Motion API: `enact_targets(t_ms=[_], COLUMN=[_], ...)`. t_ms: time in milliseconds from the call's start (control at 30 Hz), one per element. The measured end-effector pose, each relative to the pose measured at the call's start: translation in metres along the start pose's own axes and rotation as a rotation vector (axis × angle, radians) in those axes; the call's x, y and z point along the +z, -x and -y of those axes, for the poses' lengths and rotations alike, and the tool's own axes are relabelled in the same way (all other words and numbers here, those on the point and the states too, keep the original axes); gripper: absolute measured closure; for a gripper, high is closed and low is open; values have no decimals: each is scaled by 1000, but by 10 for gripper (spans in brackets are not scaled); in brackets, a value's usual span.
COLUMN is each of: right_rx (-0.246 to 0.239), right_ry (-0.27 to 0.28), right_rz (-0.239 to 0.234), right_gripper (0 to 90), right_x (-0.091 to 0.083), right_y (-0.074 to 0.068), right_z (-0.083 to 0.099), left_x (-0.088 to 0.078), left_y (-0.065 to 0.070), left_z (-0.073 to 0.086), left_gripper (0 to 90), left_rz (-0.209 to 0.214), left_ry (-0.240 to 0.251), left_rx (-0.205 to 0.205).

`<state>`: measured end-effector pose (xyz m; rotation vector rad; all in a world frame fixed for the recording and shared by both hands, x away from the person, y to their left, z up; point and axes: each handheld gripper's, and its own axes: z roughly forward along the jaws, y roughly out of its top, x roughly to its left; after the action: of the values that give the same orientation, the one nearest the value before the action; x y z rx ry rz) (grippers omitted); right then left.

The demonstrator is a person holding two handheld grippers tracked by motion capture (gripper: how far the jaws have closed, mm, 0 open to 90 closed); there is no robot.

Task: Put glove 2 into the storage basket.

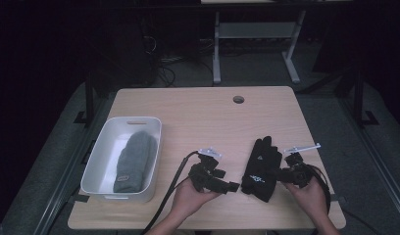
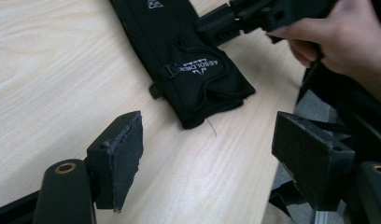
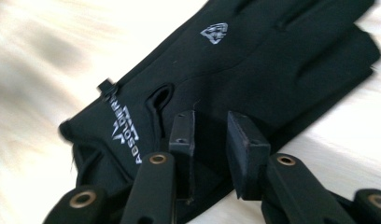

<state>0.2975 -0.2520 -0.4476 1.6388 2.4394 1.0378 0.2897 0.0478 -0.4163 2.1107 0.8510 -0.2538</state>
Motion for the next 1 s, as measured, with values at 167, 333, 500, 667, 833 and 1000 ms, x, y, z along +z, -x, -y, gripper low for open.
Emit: enact_targets(t_ms=[167,333,500,667,833,1000], right_rx=[-6,23,54,82,110,136], right_ry=[1,47,74,82,91,87], right_rz=[-24,-25,9,24,46,45], right_gripper=[622,498,448,421,400,395], right_x=[0,-5,-7,-8,-5,1], right_y=[-2,11,22,33,44,51], right_z=[-3,-8,-12,-18,-21,-21], left_x=[7,22,34,43,52,62], left_y=[-3,-9,-13,-16,-16,-16], left_z=[-2,-5,-7,-10,-11,-11], left_gripper=[253,256,256,256,257,293], left_rz=[-11,0,15,13,3,15], left_ry=[-15,-37,-37,-40,-60,-83], left_rx=[-9,-32,-65,-87,-95,-93])
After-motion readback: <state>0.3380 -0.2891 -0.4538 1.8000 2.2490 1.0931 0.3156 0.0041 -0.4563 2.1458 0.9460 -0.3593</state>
